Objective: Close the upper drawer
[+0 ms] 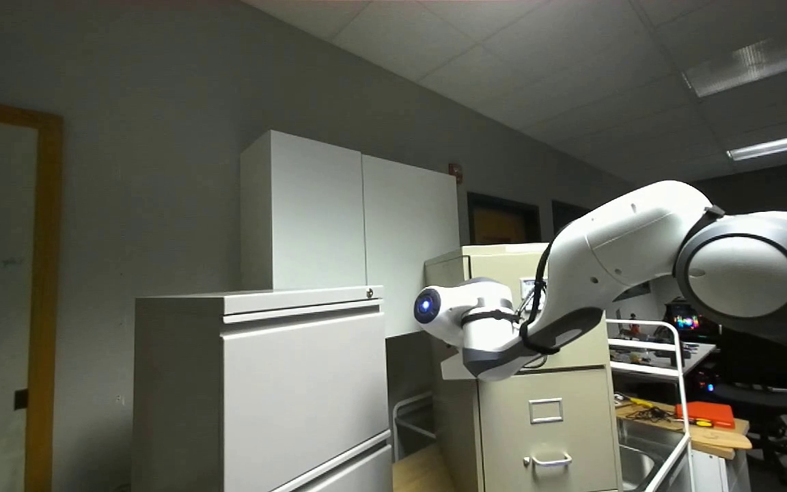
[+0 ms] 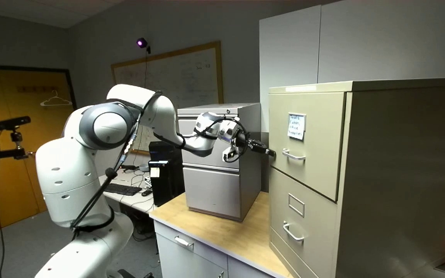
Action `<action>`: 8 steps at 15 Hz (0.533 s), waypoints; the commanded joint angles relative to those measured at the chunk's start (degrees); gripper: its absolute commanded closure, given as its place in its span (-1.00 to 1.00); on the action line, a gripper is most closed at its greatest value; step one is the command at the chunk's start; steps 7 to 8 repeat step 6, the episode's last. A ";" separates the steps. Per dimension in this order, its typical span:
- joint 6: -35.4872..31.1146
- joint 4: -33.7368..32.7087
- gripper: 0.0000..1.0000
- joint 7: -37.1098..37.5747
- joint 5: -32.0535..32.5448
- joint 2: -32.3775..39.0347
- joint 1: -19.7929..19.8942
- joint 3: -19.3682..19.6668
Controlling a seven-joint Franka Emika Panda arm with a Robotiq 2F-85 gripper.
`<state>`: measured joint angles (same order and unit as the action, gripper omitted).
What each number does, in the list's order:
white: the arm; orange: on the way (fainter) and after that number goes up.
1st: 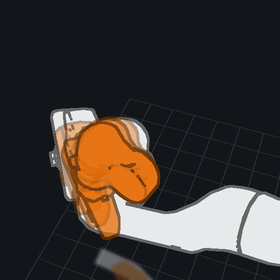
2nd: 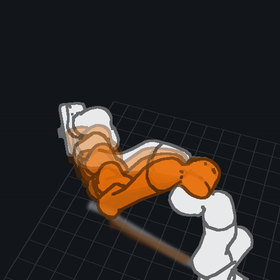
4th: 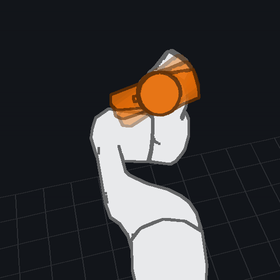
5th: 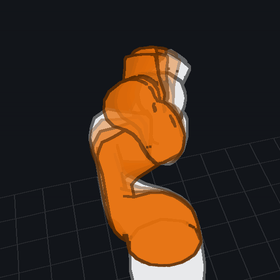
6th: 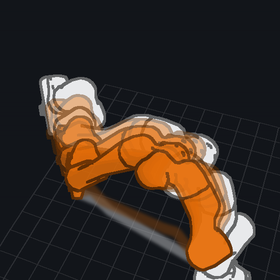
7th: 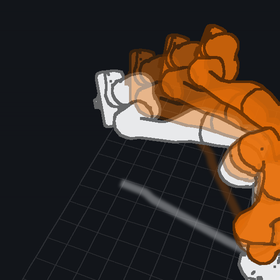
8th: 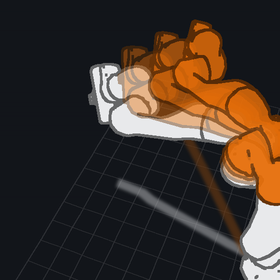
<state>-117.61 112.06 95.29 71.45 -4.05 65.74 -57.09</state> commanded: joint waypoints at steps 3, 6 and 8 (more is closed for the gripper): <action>1.96 -10.83 1.00 -1.20 7.64 12.75 -23.18 20.51; 2.43 -12.60 1.00 -1.91 6.02 12.92 -36.83 34.68; 2.43 -12.60 1.00 -1.91 6.02 12.92 -36.83 34.68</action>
